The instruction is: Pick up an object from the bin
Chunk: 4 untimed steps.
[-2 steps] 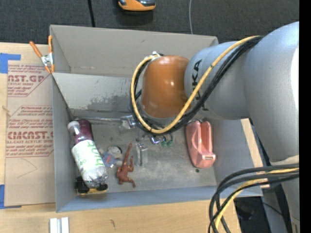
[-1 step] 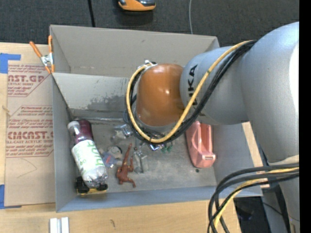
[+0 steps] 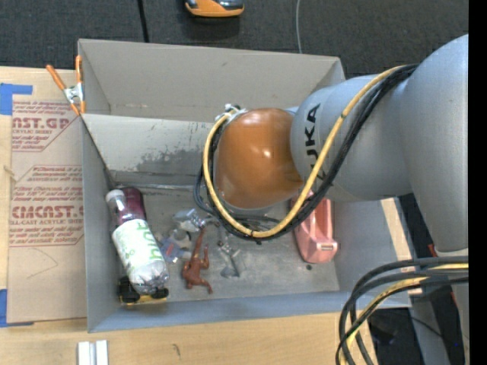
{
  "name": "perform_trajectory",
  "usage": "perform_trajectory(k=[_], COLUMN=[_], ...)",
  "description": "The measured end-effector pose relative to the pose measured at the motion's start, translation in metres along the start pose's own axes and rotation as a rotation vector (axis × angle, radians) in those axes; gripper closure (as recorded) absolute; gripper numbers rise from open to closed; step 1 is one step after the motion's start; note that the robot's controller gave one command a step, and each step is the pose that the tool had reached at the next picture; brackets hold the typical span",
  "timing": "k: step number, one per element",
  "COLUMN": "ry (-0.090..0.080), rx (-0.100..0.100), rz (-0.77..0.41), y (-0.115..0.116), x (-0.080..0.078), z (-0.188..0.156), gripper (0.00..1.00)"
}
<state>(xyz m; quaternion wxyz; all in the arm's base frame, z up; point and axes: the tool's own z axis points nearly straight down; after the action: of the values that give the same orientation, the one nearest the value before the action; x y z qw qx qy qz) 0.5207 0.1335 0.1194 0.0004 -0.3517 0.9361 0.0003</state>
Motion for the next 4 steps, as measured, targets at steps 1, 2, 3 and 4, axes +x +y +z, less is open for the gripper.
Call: perform_trajectory(k=[1,2,3,4], ry=[-0.003,-0.001,-0.001,0.002], rx=[0.0,-0.001,-0.001,-0.003], rz=[-0.076,-0.228,-0.228,-0.228], y=[0.0176,0.0107,0.0107,0.0113], x=[0.005,0.006,0.006,0.0069], z=[0.0464,0.05,0.05,0.0471], gripper=[0.0,1.0,1.0,1.0])
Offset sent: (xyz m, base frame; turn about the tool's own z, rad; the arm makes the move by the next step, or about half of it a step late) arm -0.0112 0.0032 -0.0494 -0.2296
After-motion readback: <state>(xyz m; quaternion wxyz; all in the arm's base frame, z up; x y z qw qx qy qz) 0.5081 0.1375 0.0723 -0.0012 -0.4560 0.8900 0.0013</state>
